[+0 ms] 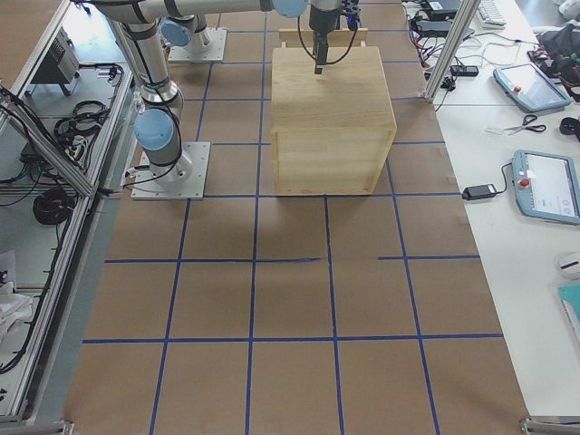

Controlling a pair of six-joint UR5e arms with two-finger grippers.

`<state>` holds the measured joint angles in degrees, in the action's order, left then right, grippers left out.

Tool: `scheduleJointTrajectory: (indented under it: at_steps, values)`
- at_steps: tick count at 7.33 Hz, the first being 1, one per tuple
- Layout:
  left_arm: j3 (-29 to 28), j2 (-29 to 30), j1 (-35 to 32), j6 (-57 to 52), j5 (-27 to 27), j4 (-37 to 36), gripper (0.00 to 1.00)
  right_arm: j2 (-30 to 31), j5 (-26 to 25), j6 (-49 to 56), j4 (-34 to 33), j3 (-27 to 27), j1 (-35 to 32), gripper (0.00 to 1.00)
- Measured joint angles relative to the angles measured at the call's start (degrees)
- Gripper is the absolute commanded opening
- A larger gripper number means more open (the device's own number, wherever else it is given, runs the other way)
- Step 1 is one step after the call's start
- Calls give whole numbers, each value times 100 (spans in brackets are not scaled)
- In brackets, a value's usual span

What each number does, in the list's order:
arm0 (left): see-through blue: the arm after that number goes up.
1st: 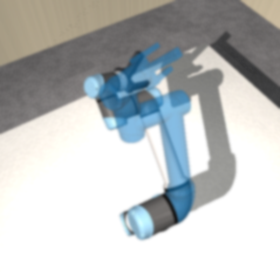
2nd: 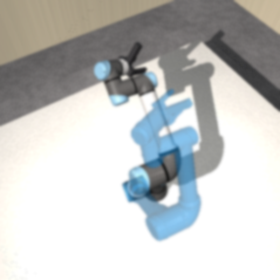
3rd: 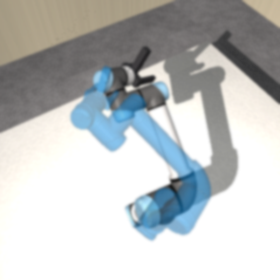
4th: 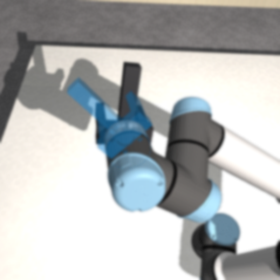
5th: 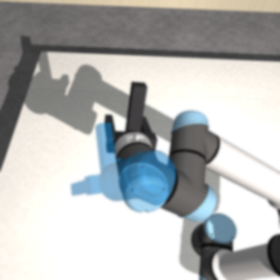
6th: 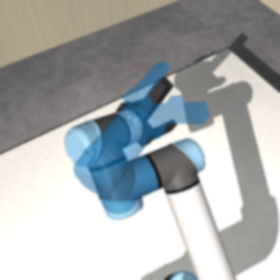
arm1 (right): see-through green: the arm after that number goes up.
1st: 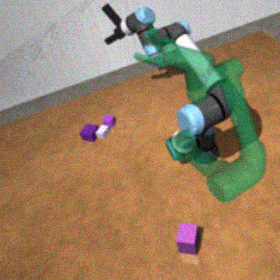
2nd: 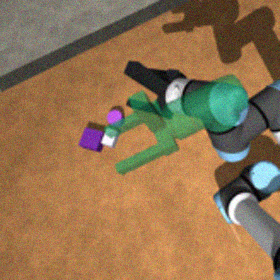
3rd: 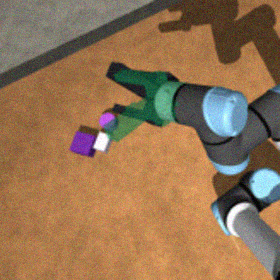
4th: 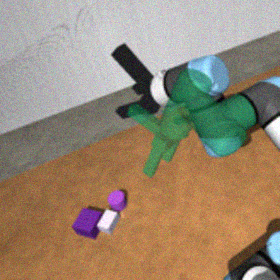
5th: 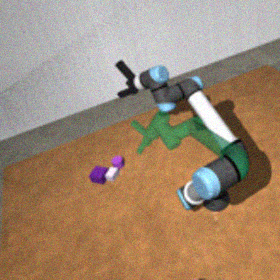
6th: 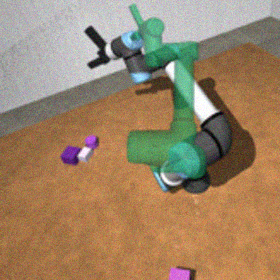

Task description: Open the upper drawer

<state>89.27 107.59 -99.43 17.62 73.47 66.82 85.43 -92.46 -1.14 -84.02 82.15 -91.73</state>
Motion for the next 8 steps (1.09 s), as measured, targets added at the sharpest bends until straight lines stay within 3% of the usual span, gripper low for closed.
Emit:
scheduleJointTrajectory:
  at_steps: [5, 8]
  values:
    - [-57, -168, 324, -173, -9, 456, 100, 0, 0, 7, 0, -2, -3, 100]
    - [-248, -692, 667, -694, 350, 1457, 100, 0, 0, 7, 0, -3, -3, 100]
